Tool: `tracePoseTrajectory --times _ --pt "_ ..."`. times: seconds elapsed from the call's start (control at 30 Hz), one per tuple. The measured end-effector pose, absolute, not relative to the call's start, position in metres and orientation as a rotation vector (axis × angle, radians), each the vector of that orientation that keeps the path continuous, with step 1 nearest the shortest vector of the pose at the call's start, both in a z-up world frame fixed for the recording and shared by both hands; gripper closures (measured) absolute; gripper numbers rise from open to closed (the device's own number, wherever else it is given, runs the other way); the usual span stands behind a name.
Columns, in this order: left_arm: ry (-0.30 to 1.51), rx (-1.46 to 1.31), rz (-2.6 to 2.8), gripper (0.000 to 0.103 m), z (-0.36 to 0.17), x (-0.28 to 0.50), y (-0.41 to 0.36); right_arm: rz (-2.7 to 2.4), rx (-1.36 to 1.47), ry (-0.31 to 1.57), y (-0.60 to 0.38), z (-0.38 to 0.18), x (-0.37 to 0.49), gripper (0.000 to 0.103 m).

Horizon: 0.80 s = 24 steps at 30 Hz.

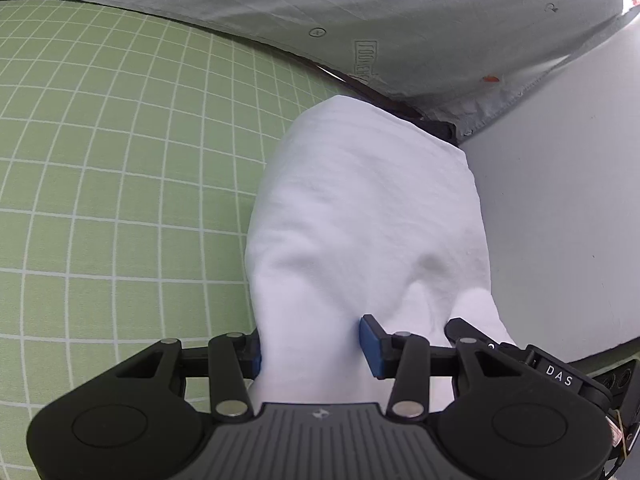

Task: Fold clothes
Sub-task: 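Lift the trouser bundle with the right tool while the left tool grips its other end, then carry the bundle with both tools onto the black garment by the wall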

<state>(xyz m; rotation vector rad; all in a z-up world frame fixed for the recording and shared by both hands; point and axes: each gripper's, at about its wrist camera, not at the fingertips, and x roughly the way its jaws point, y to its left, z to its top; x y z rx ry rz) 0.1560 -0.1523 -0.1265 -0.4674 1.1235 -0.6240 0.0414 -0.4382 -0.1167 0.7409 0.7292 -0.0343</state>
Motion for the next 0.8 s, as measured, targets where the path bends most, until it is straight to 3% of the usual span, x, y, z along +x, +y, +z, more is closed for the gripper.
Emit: tracePoseTrajectory --times 0.3,0.57,0.8 --pt "1.039 -0.477 -0.642 0.058 -0.108 0.159 -0.255 -0.075 0.662 0.648 -0.538 -0.093 0.038 0.083" --pt "0.914 -0.583 -0.546 0.057 -0.09 0.212 -0.366 0.057 0.475 0.622 -0.648 -0.06 0.125 0.083" --pt "0.768 -0.578 -0.557 0.055 -0.075 0.305 -0.462 0.083 0.221 0.519 -0.719 -0.021 0.223 0.082"
